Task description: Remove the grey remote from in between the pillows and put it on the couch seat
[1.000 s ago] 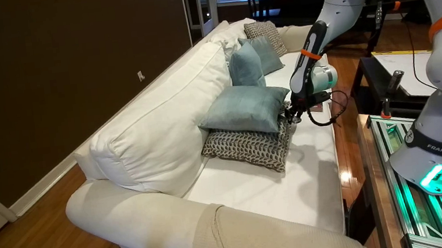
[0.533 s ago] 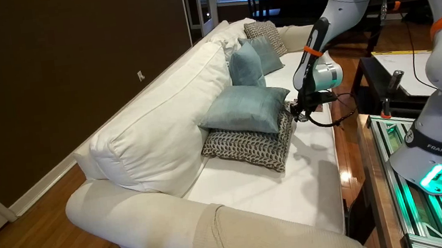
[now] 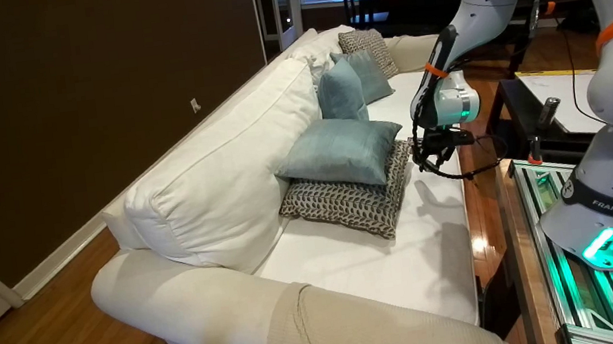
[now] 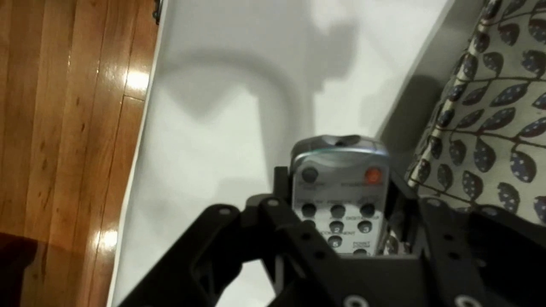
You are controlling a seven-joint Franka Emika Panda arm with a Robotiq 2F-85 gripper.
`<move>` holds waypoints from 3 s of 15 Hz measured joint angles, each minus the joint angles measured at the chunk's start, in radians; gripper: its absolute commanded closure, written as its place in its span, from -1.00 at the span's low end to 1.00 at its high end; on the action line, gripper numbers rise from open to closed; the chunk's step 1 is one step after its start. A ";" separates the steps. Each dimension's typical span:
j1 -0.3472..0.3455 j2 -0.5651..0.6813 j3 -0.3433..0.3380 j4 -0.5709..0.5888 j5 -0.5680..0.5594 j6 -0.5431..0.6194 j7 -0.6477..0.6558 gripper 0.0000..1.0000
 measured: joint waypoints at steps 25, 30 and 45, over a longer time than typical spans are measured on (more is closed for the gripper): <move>0.116 0.085 -0.086 0.123 -0.002 -0.165 -0.083 -1.00; 0.186 -0.068 -0.155 -0.006 -0.051 -0.168 -0.146 -1.00; 0.355 -0.341 -0.365 -0.188 -0.168 -0.174 -0.172 -1.00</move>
